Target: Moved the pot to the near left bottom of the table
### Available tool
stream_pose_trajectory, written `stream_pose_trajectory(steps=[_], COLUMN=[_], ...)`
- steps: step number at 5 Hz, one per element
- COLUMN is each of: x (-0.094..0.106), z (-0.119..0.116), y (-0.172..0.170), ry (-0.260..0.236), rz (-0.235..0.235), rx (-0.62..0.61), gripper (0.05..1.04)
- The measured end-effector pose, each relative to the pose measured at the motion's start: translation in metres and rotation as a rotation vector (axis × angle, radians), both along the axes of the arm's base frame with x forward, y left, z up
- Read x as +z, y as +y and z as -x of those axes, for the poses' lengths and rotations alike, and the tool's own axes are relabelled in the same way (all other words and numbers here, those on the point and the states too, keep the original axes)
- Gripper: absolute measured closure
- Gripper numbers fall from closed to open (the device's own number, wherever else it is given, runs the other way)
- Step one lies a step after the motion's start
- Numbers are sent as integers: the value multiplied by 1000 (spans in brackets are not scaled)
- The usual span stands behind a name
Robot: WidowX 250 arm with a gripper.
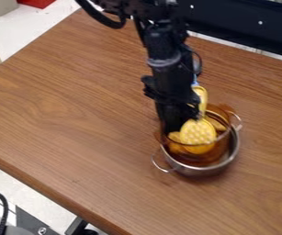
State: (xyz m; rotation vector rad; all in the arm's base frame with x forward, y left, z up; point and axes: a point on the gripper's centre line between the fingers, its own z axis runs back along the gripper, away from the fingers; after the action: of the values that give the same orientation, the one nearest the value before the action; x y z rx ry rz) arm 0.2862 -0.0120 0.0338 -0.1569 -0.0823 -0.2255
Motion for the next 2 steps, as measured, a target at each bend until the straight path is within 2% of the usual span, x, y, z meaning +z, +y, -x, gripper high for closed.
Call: stream_pose_trajectory(steps=[2], x=[12], z=[-8], y=[48], ry=[-20], rz=[-13], rx=[82], gripper=[1017])
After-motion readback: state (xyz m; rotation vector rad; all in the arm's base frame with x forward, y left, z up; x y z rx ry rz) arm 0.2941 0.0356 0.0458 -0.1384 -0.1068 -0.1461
